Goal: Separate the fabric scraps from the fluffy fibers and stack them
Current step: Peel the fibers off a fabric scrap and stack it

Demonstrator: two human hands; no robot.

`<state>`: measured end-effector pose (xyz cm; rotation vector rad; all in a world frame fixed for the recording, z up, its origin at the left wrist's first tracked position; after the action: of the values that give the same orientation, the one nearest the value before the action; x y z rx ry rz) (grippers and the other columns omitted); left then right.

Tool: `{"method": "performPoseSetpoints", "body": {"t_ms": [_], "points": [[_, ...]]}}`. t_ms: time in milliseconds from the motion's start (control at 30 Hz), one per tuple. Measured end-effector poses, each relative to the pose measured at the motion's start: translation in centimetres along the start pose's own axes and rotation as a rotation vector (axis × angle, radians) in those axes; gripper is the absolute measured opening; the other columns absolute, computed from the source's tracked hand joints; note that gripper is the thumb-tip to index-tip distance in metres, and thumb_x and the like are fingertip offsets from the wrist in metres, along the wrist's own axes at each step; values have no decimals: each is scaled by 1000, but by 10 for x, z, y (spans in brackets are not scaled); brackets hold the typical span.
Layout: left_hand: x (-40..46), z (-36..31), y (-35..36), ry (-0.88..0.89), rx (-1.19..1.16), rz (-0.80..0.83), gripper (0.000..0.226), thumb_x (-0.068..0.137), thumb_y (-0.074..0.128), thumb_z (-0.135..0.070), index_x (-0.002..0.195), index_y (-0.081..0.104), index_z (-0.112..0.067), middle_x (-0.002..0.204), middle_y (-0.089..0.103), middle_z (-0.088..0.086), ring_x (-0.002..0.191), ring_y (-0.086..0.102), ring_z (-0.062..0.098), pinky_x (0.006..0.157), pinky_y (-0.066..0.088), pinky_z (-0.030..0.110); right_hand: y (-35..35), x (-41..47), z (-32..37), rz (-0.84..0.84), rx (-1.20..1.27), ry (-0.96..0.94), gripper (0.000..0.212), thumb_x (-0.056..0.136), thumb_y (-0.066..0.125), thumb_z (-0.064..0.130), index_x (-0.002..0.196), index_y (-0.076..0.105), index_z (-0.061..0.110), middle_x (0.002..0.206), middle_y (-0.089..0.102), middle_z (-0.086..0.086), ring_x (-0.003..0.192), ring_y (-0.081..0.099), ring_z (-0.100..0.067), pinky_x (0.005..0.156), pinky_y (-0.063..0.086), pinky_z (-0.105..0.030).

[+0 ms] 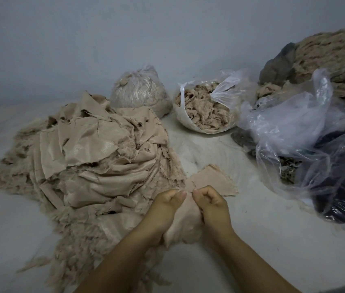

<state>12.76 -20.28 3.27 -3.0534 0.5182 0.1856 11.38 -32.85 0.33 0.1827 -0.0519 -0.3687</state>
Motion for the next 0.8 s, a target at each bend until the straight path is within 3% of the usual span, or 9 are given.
{"method": "performPoseSetpoints", "body": {"t_ms": [67,133,200,300,400,467,567,667,800], "points": [[-2,1,-11,-24,-70,-56,30,99,46,-21,75,62,-11,67,63,4,62,59,13,57,47,23,-22,4,-3,-111,23,39,27,94,57,10,67,53,10,52,54,-1,51,46,-17,48,38,-26],[-2,0,-28,-44,-135,-113,32,98,47,-23,72,61,-12,63,62,5,59,59,16,57,48,26,-37,7,0,-76,-157,5,31,93,58,16,63,51,14,50,57,0,48,47,-16,47,39,-25],[0,1,-36,-64,-184,-105,30,98,47,-23,77,62,-8,66,63,9,59,60,19,57,50,27,-38,5,5,26,-347,20,43,86,63,42,52,52,19,45,56,-1,43,49,-13,45,41,-19],[4,1,-24,-102,-253,-26,25,96,50,-23,84,63,-4,70,64,13,60,62,20,56,52,26,-30,3,13,68,-370,32,57,68,48,72,52,63,19,50,61,-1,46,58,-10,50,47,-16],[5,4,-9,-121,-269,68,27,95,51,-24,93,66,-1,87,67,21,77,65,28,72,52,36,3,-6,15,320,-334,9,42,71,56,59,91,65,25,85,68,8,81,65,-7,74,53,-20],[5,6,-8,-111,-238,71,28,96,52,-23,90,69,-2,89,69,21,80,66,29,73,54,36,12,-12,12,350,-288,21,25,80,65,42,85,62,18,71,62,12,66,58,-4,62,48,-15],[12,2,-35,-35,-74,-170,28,95,53,-21,73,64,-8,67,66,8,63,61,20,63,50,31,6,-15,8,246,-163,51,23,90,62,12,68,55,11,58,55,-2,52,49,-11,49,40,-18],[16,6,-65,-48,-173,-392,31,100,43,-19,72,52,-8,44,43,-3,37,37,8,37,31,18,-4,-15,10,150,-95,57,23,94,56,14,73,53,6,64,52,-13,56,47,-18,48,38,-21],[9,21,-46,-262,-205,-268,49,93,45,-50,78,59,-5,58,58,6,51,52,16,47,41,25,-3,-14,11,99,82,69,19,96,50,15,84,47,0,55,53,-7,47,52,-17,45,46,-24]]}}
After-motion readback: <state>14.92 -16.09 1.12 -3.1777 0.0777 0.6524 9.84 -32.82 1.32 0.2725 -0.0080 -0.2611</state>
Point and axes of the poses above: each hand's wrist, its own x-axis towards the middle knuckle, its own y-axis out of the palm, z = x × y, the point moved 7 cm from there along x, towards the middle knuckle
